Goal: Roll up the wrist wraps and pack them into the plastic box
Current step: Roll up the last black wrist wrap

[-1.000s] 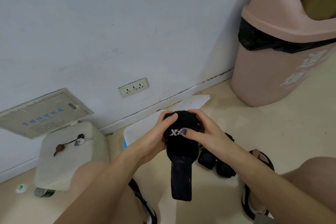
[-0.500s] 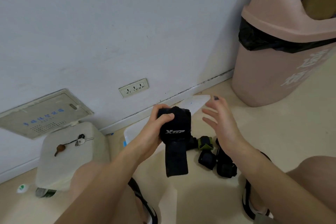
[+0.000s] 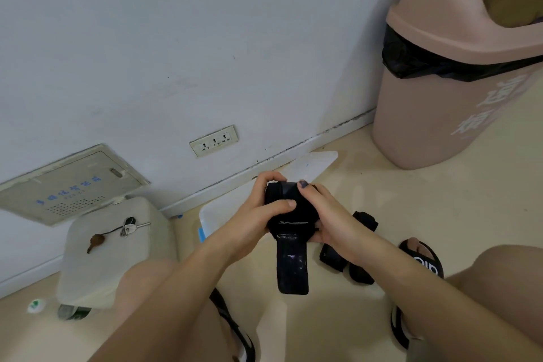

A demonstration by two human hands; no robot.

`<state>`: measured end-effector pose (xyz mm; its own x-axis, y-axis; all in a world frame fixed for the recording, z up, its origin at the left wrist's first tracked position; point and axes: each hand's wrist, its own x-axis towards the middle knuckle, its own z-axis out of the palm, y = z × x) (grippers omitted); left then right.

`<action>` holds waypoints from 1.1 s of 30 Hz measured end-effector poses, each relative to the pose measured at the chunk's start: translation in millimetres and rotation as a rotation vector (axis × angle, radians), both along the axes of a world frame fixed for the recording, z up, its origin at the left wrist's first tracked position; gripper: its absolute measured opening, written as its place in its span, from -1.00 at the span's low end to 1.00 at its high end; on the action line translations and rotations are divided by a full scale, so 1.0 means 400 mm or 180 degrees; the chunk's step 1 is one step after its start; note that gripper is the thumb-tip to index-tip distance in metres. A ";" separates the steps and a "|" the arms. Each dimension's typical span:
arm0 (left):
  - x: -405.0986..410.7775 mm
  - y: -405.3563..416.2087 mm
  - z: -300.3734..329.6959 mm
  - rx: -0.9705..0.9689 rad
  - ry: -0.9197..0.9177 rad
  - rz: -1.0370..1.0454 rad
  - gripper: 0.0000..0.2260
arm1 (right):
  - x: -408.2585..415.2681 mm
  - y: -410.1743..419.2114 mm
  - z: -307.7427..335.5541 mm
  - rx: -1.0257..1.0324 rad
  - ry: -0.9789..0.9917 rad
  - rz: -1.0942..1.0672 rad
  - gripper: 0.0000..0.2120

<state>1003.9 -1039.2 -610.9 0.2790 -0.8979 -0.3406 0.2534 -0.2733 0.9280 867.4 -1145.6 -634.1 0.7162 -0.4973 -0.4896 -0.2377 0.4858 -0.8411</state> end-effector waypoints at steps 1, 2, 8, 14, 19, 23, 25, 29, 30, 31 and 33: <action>0.002 0.002 0.002 -0.0013 -0.0026 -0.0011 -0.65 | 0.000 -0.003 -0.001 -0.0002 -0.0049 0.0001 -0.56; 0.002 0.004 0.002 -0.0021 -0.0035 -0.0028 -0.64 | 0.000 -0.005 -0.001 -0.0050 -0.0099 0.0007 -0.54; 0.001 0.008 -0.007 0.0187 -0.0168 -0.0064 -0.86 | -0.012 0.007 0.007 -0.0369 -0.0091 0.0065 -0.46; 0.009 -0.001 -0.018 0.0116 -0.0319 0.0260 -0.88 | -0.021 0.011 0.018 0.0186 -0.0235 0.0099 -0.61; 0.030 -0.010 -0.013 -0.0105 -0.0380 0.0751 -0.82 | -0.034 0.027 0.013 0.0018 -0.0004 0.0308 -0.34; 0.035 -0.016 -0.016 -0.0138 -0.0471 0.0920 -0.78 | -0.029 0.024 0.018 -0.0288 -0.0036 -0.0055 -0.32; 0.038 -0.027 -0.017 -0.0094 -0.0431 0.1034 -0.78 | -0.026 0.025 0.020 -0.0377 -0.0072 -0.0162 -0.40; 0.036 -0.040 -0.026 -0.0050 -0.0465 0.0967 -0.79 | -0.028 0.017 0.034 -0.0430 -0.0394 -0.0440 -0.84; 0.034 -0.039 -0.027 -0.0032 -0.0482 0.0930 -0.79 | -0.028 0.014 0.037 -0.0413 -0.0459 -0.0480 -0.92; 0.032 -0.038 -0.028 -0.0024 -0.0470 0.0907 -0.78 | -0.028 0.011 0.035 -0.0406 -0.0488 -0.0490 -0.94; 0.024 -0.035 -0.030 -0.0031 -0.0425 0.0825 -0.78 | -0.031 0.004 0.032 -0.0374 -0.0476 -0.0428 -0.91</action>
